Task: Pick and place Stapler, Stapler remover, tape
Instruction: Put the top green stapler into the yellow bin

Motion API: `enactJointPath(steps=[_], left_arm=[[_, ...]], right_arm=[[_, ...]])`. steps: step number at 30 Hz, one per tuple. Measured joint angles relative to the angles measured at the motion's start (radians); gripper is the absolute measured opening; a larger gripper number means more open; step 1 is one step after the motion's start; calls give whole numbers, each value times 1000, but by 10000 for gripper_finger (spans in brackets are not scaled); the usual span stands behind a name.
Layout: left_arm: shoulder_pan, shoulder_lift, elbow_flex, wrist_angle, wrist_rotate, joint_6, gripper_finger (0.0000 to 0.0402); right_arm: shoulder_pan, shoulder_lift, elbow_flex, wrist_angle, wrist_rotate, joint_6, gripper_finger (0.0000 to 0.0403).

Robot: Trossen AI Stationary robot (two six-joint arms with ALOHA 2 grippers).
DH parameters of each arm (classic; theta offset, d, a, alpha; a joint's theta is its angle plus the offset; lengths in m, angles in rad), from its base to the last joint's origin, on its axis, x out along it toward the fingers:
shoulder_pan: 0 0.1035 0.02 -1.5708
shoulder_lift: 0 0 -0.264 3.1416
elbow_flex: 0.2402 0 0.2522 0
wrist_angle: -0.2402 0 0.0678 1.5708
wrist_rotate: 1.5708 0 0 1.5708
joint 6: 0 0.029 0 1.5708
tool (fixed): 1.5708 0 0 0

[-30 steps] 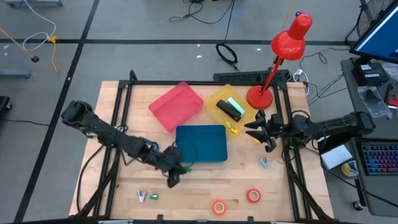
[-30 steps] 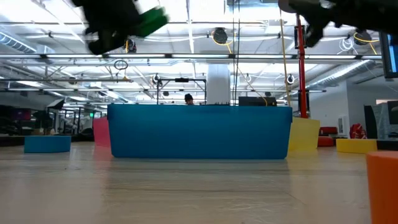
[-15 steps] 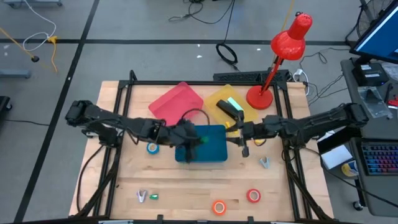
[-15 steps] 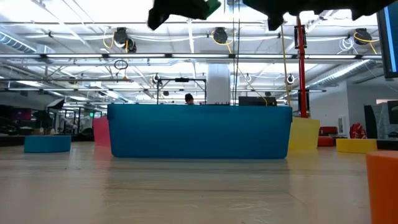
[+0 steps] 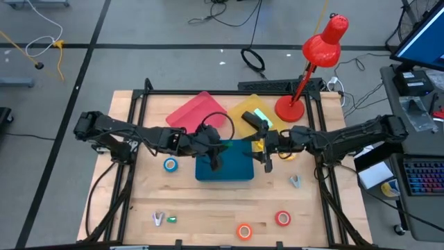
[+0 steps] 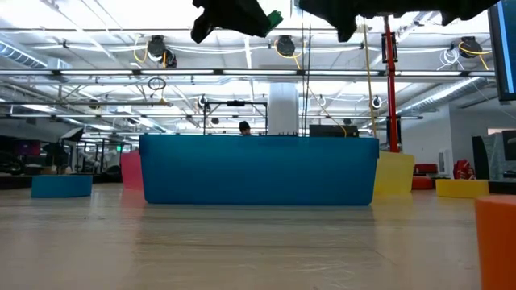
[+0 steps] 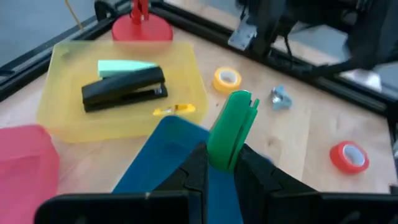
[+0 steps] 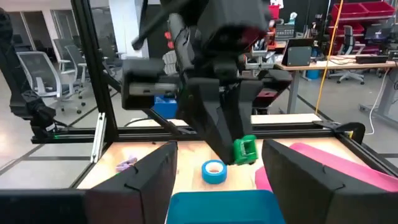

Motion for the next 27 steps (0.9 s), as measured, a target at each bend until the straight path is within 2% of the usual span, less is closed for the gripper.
enactJointPath(steps=[11, 15, 19, 27], left_arm=[[0, 0, 0, 32, 0, 15, 48], [0, 0, 0, 34, 0, 15, 48], [0, 0, 0, 46, 0, 15, 48], [0, 0, 0, 52, -8, 15, 48]], right_arm=[[-47, 105, -1, 148, -8, 56, 233], [-56, 126, 6, 147, -13, 80, 233], [-62, 171, 67, 141, -58, 70, 233], [-84, 226, 150, 38, -60, 47, 232]])
